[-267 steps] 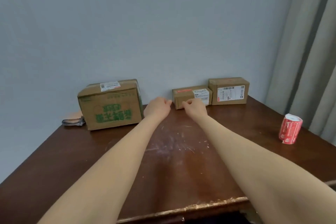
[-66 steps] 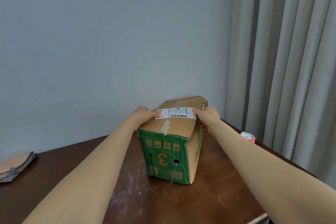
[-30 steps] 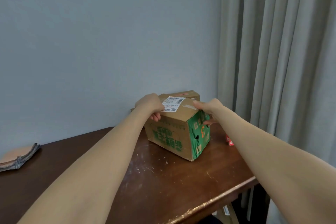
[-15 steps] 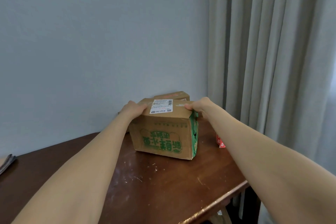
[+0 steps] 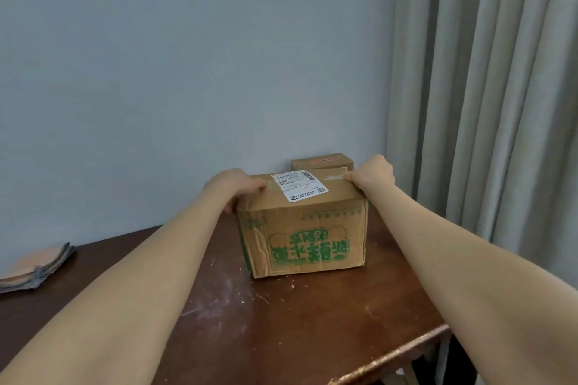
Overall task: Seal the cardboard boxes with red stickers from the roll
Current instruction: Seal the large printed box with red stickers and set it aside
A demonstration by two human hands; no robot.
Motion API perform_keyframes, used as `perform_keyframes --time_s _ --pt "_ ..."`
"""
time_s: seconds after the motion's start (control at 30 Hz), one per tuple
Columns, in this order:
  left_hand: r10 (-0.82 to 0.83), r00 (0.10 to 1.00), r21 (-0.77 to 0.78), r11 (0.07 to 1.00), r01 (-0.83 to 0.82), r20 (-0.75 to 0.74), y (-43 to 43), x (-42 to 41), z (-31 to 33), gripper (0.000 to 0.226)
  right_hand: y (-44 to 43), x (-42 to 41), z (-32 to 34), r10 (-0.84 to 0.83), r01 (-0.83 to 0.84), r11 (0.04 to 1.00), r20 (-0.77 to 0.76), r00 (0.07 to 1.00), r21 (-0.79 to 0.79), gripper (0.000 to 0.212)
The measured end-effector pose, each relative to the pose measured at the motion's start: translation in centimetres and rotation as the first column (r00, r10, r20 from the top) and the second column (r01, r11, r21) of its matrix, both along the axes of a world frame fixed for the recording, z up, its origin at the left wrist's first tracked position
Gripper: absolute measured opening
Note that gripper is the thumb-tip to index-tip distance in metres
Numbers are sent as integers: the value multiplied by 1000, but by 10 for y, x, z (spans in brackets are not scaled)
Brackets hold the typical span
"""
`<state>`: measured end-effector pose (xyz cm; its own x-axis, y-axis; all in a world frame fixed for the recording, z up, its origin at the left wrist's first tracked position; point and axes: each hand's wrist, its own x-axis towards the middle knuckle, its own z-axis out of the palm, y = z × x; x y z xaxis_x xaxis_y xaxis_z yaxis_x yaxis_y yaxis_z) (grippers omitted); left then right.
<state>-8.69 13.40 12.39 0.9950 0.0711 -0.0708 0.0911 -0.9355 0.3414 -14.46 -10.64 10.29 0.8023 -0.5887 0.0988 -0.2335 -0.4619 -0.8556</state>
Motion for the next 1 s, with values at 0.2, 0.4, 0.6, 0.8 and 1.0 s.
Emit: perform_keyframes --time_s 0.2,0.4,0.6,0.8,1.0 --pt "7 999 65 998 -10 43 0 0 1 59 4 7 -2 0 -1 999 25 1000 52 27" --pt "-282 926 131 958 256 249 -47 -8 -2 52 5 18 -6 28 -34 977 30 999 210 33" --pt "-387 892 110 922 372 233 -83 -6 -24 49 7 27 -12 6 -16 945 34 999 326 49" --pt "-382 884 174 922 345 269 -78 -2 -25 47 10 40 -17 12 -26 922 38 999 387 42" --pt "-363 894 162 930 330 262 -73 2 -25 47 14 51 -18 48 -80 867 78 996 492 14"
